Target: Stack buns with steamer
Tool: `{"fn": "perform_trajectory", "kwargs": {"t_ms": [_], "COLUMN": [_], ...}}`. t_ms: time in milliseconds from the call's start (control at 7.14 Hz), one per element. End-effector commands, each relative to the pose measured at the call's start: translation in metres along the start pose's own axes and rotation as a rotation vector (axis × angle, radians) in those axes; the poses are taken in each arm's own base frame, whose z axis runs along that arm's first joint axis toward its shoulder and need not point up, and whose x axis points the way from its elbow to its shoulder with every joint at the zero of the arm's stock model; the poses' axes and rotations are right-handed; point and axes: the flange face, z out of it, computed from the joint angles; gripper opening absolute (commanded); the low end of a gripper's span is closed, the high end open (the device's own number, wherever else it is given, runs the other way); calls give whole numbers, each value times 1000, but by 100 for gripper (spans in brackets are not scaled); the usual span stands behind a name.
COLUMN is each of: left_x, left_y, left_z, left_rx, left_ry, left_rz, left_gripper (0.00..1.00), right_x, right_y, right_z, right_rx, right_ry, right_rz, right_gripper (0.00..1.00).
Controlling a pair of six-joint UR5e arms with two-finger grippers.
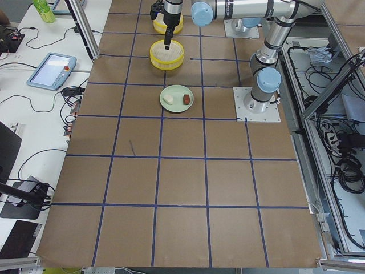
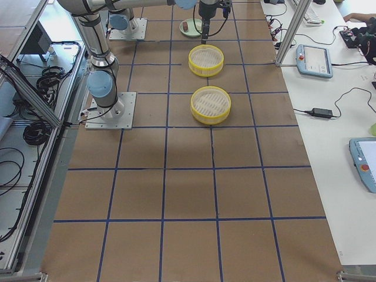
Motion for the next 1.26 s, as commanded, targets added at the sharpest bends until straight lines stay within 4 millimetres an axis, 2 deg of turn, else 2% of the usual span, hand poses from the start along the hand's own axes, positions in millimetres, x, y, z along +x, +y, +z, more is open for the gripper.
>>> {"fn": "perform_trajectory", "kwargs": {"t_ms": [0,420,700,840,980,1120], "left_x": [-1,-1,-3,-28,-60,-67], "left_y": [1,2,11,11,22,19], "left_z": [1,1,1,26,66,108], "left_rx": [-5,-14,-69,-118,-178,-192], "left_ry": [1,1,1,14,35,33], "left_rz": [-1,-1,4,-5,-72,-81], "left_gripper": [100,100,100,100,100,100], "right_x": [0,0,0,0,0,0], "right_y": [0,0,0,0,0,0], "right_z": [1,1,0,1,1,1], "right_rx": [-2,-2,-1,-2,-2,-2], "right_ry": [0,0,0,0,0,0], "right_rz": [0,0,0,0,0,0], "right_gripper": [100,100,100,100,100,100]}}
